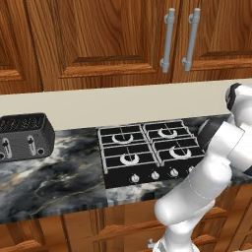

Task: Pick the cup and bowl from the counter and place them on the counter next to the sink.

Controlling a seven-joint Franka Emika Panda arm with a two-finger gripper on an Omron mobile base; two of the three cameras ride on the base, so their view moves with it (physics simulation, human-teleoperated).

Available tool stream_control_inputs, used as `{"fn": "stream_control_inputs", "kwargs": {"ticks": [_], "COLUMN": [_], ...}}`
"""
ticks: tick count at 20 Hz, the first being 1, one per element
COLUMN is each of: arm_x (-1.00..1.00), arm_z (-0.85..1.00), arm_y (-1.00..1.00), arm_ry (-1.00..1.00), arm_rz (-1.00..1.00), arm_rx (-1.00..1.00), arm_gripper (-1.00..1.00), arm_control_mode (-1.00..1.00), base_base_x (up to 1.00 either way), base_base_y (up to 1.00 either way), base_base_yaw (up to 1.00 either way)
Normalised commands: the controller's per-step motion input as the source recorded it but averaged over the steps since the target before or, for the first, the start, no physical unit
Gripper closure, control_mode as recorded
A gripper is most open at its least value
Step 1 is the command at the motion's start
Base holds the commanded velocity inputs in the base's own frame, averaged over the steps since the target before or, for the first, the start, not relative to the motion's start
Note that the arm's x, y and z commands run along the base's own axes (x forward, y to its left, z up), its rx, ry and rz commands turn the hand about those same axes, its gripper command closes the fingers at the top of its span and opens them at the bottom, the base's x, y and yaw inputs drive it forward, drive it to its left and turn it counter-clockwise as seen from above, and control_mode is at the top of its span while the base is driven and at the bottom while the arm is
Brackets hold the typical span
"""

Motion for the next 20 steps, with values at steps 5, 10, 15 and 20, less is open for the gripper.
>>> {"fn": "stream_control_inputs", "kwargs": {"ticks": [5, 10, 15, 20], "arm_x": [0.24, 0.00, 0.00, 0.02], "arm_z": [-0.33, -0.06, 0.00, 0.00], "arm_y": [-0.01, -0.31, -0.52, -0.40], "arm_ry": [0.03, 0.01, 0.00, 0.00], "arm_rz": [0.05, 0.06, 0.06, 0.08], "arm_rx": [0.00, 0.00, 0.00, 0.00], "arm_gripper": [-1.00, -1.00, -1.00, -1.00], "arm_control_mode": [-1.00, -1.00, -1.00, -1.00], "base_base_x": [0.00, 0.00, 0.00, 0.00], "base_base_y": [0.00, 0.00, 0.00, 0.00], "base_base_yaw": [0.00, 0.00, 0.00, 0.00]}}
